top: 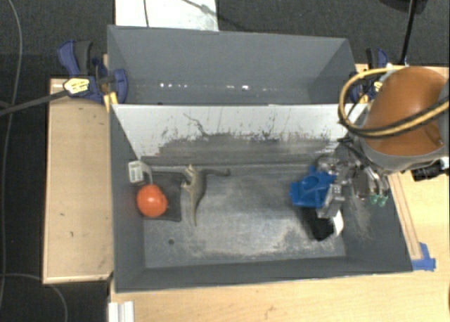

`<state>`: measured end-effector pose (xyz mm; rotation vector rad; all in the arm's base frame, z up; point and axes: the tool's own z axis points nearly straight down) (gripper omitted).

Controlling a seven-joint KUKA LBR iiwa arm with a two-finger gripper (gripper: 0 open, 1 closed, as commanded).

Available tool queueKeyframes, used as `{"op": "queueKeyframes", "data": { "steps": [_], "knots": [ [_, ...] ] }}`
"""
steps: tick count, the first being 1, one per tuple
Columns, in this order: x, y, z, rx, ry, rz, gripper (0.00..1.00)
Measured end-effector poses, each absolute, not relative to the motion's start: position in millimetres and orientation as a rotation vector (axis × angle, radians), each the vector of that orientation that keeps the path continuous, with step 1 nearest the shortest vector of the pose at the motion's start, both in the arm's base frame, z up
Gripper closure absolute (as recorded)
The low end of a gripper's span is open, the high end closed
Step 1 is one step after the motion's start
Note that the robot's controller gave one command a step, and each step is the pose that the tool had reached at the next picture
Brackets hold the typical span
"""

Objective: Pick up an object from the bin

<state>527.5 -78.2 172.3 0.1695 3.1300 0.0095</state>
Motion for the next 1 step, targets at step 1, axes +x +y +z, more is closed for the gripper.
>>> {"op": "queueKeyframes", "data": {
  "steps": [1],
  "knots": [
    [537.6,-92.5,230.8,0.156,3.132,0.009,1.0]
  ]
}}
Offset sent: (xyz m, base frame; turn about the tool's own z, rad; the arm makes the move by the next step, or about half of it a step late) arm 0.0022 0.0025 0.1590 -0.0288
